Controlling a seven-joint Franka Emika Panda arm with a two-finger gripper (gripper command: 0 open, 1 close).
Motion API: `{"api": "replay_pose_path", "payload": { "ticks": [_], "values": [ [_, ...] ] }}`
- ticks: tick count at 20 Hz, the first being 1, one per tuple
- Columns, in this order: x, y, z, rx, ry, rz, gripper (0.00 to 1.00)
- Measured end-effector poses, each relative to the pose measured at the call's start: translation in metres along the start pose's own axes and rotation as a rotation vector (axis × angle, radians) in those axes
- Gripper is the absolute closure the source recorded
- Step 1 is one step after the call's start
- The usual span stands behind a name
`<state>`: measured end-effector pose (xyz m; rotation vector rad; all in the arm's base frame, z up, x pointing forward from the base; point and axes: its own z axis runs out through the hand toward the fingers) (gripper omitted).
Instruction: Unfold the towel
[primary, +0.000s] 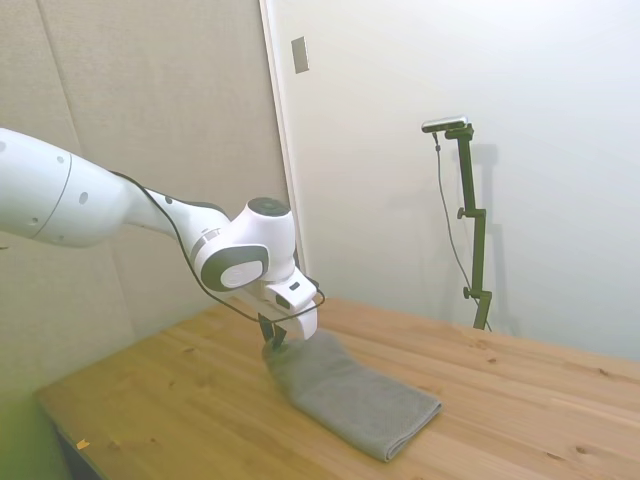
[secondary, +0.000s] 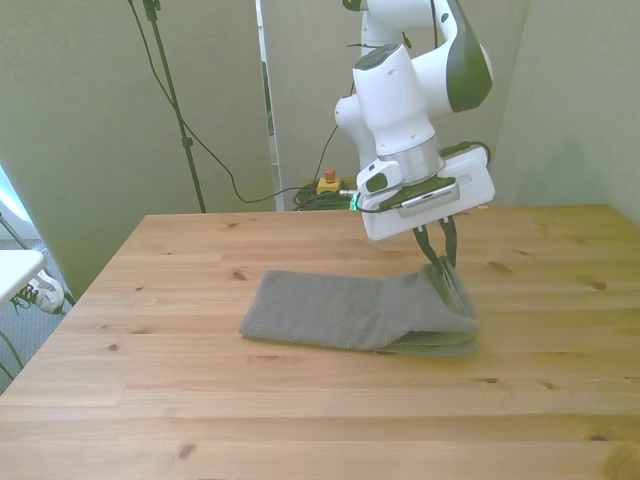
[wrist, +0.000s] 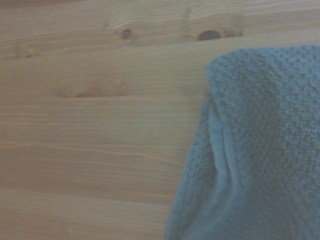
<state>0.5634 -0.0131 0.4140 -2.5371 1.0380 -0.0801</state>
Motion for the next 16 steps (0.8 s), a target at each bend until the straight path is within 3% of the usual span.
{"api": "replay_pose_path", "payload": {
  "ticks": [6,13,16],
  "values": [
    [-0.015,-0.005,0.004,-0.010,-0.008,-0.030,0.00],
    [0.011,0.021,0.009,-0.239,0.139,0.179,0.00],
    [-0.002,0.026,-0.017,-0.283,0.180,0.203,0.00]
  ]
}}
